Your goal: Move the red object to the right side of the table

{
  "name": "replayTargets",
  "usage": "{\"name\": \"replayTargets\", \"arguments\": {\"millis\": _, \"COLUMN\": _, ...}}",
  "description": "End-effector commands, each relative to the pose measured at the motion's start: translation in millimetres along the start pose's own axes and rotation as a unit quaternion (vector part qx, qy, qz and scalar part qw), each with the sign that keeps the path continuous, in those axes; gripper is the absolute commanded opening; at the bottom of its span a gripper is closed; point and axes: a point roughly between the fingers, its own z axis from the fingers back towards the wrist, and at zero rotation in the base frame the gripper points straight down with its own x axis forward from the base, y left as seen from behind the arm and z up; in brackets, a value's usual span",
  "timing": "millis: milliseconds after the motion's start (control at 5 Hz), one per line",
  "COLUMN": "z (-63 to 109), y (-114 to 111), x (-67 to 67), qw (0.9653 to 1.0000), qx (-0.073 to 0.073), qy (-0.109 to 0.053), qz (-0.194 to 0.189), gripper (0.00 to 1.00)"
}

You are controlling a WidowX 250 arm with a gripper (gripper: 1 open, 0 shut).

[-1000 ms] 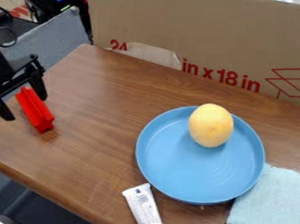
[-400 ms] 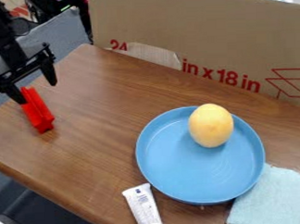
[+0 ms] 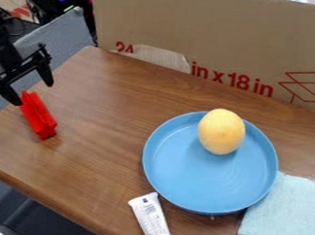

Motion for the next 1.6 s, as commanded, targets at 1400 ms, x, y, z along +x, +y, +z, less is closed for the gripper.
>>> {"name": "replayTargets", "arguments": {"millis": 1400, "z": 4.8, "y": -5.3, "x": 27.6, "qw": 0.9945, "qx": -0.002, "qy": -0.098, "qz": -0.039, "gripper": 1.0}}
